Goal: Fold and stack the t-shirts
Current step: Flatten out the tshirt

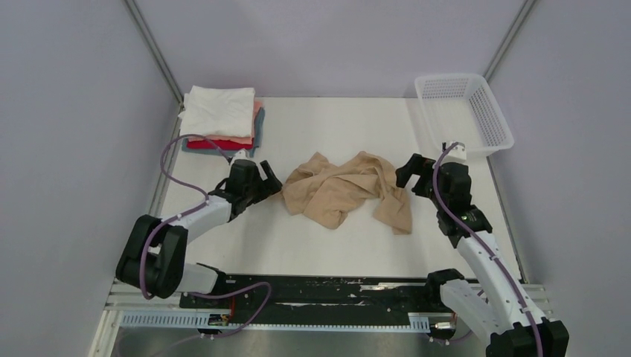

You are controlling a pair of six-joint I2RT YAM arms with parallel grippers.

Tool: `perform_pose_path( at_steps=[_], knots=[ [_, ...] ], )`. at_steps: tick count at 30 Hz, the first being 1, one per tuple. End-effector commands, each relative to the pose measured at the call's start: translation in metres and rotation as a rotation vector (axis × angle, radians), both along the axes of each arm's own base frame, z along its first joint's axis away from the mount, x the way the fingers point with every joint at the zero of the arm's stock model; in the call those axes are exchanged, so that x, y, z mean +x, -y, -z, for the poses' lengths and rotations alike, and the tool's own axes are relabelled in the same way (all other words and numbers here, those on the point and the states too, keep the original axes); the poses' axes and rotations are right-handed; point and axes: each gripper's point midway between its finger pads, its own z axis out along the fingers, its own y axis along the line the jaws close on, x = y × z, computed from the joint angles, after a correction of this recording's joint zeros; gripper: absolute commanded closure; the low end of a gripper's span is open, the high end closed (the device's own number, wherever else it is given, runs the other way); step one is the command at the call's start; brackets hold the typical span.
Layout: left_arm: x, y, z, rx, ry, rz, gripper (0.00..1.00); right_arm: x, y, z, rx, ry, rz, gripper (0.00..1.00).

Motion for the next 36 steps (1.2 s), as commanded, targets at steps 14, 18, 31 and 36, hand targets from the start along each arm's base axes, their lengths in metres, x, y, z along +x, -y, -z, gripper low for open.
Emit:
perform_pose_path(
  at_steps=[14,18,31,36],
  knots=[
    [0.045,0.016,0.015,0.005,-0.011,0.020,1.00,0.031,-0.044,-0.006,-0.215,0.058,-0.332,0.00],
    [0.040,0.006,0.007,0.042,0.032,0.008,1.00,0.062,-0.067,-0.007,-0.299,0.057,-0.480,0.00],
    [0.035,0.015,0.002,0.020,0.071,0.087,1.00,0.143,-0.114,0.049,-0.420,-0.127,-0.710,0.07],
    [0.036,0.014,0.003,0.027,0.070,0.085,1.00,0.154,-0.115,0.078,-0.445,-0.224,-0.707,0.21]
  ],
)
